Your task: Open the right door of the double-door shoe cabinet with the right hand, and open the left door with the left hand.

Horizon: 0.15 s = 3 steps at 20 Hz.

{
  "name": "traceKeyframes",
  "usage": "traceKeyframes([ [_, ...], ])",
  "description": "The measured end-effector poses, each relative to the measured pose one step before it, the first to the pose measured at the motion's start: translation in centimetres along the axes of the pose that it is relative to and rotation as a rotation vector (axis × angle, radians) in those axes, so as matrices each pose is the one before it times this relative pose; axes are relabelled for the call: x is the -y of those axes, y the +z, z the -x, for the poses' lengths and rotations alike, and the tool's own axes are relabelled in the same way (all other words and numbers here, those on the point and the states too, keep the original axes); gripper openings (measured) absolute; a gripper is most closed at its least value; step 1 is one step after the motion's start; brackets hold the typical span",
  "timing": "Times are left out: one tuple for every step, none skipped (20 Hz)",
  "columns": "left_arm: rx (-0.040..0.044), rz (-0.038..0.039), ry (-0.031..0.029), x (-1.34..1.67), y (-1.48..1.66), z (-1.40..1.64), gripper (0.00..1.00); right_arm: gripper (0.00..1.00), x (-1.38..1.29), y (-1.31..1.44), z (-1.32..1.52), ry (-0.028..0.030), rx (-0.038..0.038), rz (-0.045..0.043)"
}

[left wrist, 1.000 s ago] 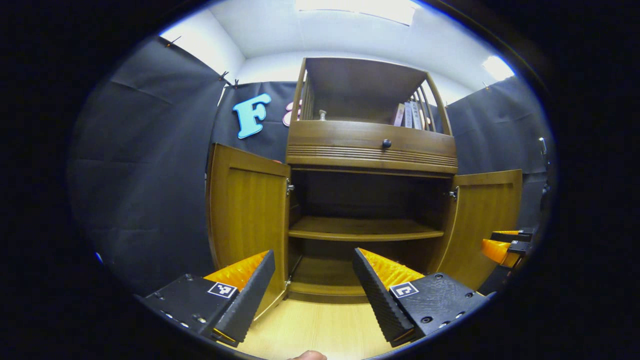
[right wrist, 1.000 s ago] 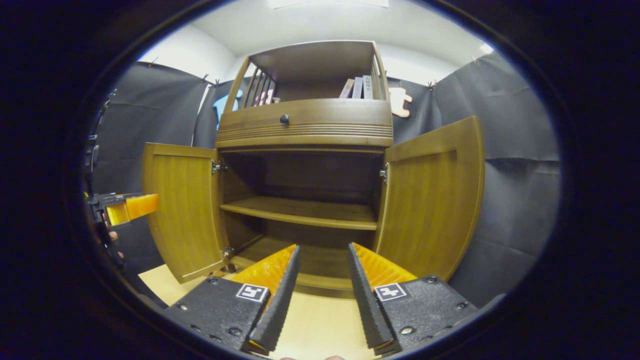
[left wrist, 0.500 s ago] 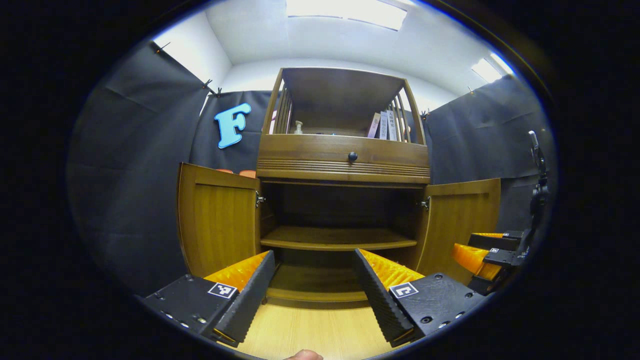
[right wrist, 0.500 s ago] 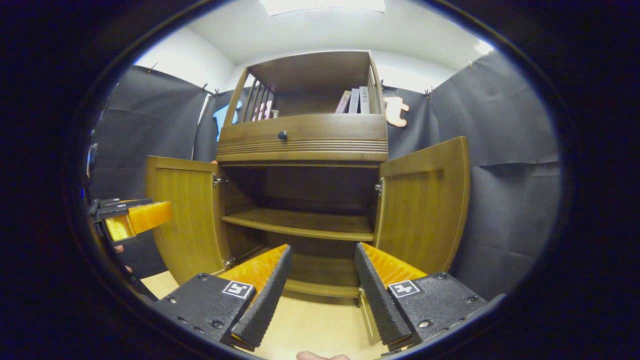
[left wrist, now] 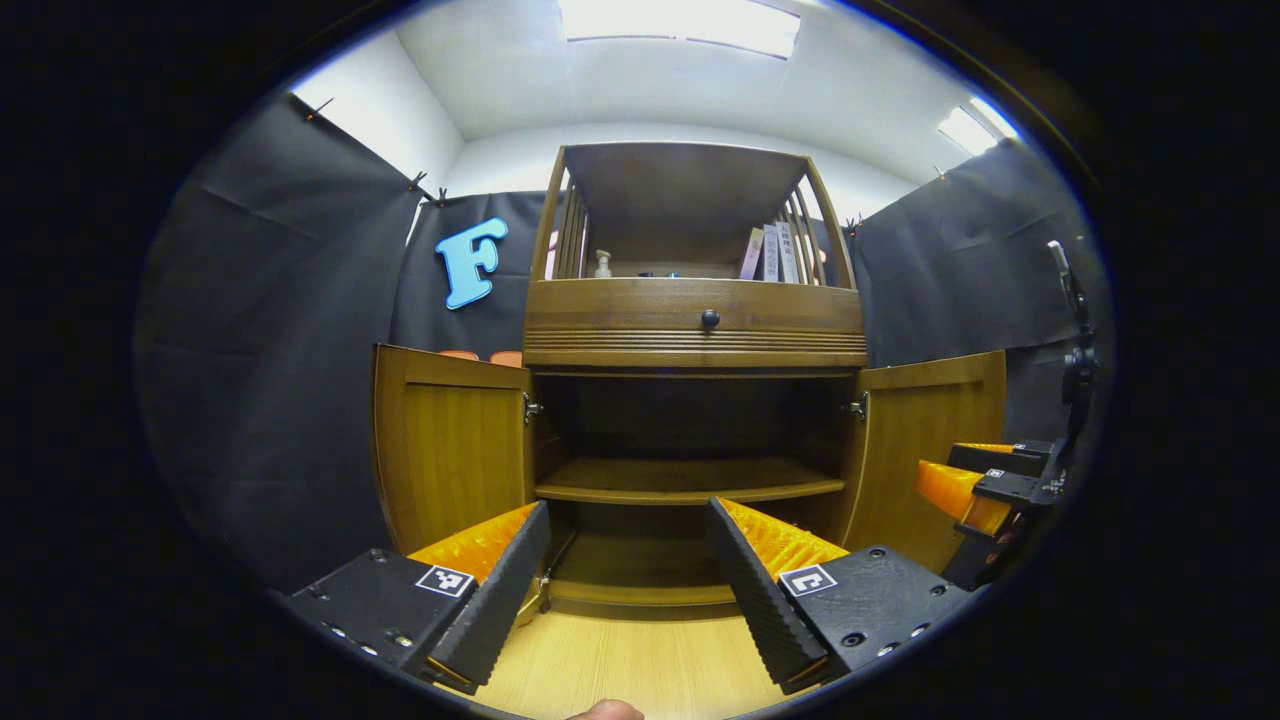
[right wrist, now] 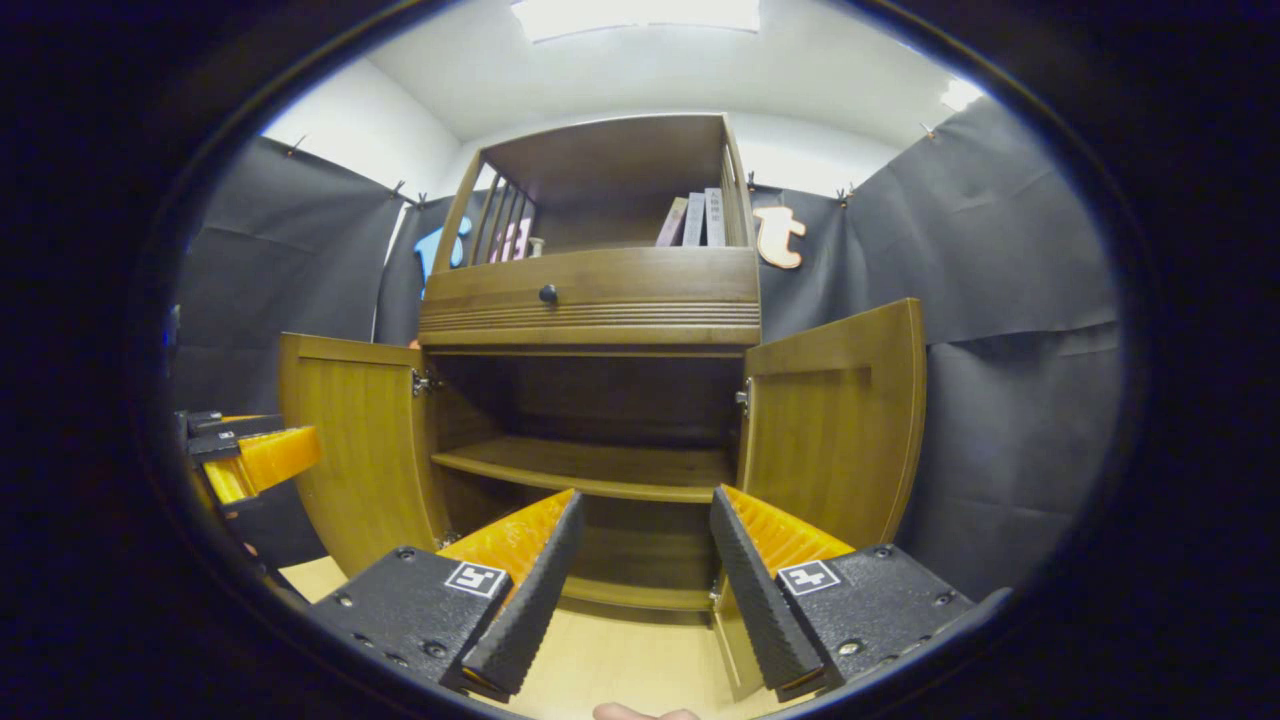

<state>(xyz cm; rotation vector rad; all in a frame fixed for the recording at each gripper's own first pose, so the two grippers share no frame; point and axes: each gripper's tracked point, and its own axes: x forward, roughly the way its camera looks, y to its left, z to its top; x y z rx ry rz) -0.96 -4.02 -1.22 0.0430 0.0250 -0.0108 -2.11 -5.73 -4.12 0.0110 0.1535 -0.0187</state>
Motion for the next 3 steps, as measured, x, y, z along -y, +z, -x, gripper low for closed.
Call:
traceKeyframes([
  [0.00008, -0.00030, 0.00805, -0.294, 0.014, 0.147, 0.95, 0.85, -0.197, 0.023, 0.048, 0.00364, 0.00325, -0.00052],
  [-0.00038, 0.00127, 0.00645, -0.230, 0.023, 0.191, 0.95, 0.84, -0.037, 0.137, -0.164, 0.00102, 0.00271, 0.00140],
  [-0.00244, 0.00124, 0.00633, -0.244, -0.132, 0.081, 0.95, 0.84, -0.134, -0.002, -0.129, 0.00524, 0.00260, 0.00130],
])
